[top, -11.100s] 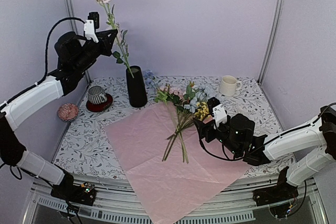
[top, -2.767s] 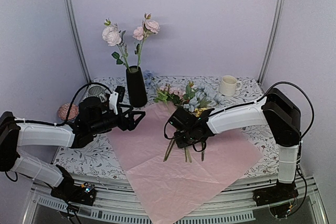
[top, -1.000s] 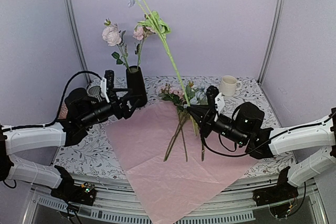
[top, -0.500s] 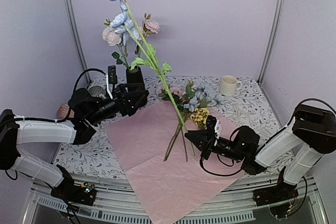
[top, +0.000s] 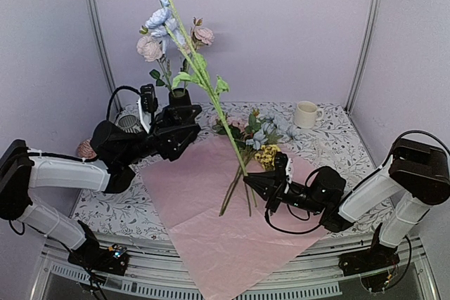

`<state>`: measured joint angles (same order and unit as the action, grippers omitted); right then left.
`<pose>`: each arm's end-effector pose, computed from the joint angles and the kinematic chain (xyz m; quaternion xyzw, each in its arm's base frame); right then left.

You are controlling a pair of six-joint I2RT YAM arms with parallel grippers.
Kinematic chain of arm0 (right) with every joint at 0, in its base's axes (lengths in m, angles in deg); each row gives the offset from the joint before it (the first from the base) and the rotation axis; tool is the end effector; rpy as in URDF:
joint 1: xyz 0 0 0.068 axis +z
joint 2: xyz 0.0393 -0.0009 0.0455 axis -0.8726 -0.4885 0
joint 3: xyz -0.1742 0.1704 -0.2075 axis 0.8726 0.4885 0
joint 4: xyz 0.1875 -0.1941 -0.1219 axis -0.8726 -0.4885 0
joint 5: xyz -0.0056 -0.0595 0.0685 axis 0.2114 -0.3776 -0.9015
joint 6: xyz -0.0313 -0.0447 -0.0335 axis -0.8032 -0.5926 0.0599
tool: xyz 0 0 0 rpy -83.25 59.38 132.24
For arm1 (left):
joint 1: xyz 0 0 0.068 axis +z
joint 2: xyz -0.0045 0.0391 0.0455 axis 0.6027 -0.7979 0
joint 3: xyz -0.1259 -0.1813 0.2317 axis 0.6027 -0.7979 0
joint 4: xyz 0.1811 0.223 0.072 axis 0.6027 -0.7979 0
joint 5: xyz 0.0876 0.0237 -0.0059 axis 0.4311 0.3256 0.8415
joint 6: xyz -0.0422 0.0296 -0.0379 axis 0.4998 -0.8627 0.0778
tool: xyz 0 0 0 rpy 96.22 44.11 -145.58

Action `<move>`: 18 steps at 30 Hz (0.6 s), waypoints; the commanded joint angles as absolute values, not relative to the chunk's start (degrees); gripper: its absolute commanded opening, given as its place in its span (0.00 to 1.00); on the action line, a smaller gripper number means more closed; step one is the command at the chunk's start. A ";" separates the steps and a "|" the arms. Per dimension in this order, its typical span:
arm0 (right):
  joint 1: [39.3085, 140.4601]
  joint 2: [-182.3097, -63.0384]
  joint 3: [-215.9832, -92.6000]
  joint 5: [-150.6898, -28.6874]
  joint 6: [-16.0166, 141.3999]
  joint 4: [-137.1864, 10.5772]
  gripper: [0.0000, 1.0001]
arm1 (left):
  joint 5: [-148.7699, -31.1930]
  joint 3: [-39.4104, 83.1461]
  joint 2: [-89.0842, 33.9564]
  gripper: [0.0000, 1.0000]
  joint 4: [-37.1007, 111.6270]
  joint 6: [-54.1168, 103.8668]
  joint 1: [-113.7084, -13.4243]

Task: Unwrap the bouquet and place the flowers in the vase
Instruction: Pass from the right arm to the left

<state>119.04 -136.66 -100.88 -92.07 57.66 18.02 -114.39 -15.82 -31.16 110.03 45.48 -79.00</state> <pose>0.1555 0.2680 0.1902 -0.3677 0.5452 0.4257 0.6216 0.2077 -0.2225 0.3240 0.2837 0.4548 -0.6134 0.5801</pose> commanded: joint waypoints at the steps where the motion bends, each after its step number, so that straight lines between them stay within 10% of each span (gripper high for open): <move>1: 119.20 -137.82 -103.25 -93.48 58.83 16.18 0.03 | -115.50 -12.62 -31.67 0.90 112.18 45.19 -79.82; 18: 119.17 -138.32 -104.84 -94.35 59.04 13.25 0.03 | -118.32 -6.28 -34.75 0.54 106.48 45.10 -80.37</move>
<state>119.04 -137.60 -103.61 -93.40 58.25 13.87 -116.24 -8.54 -33.41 108.74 45.04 -79.44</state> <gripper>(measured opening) 0.042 0.575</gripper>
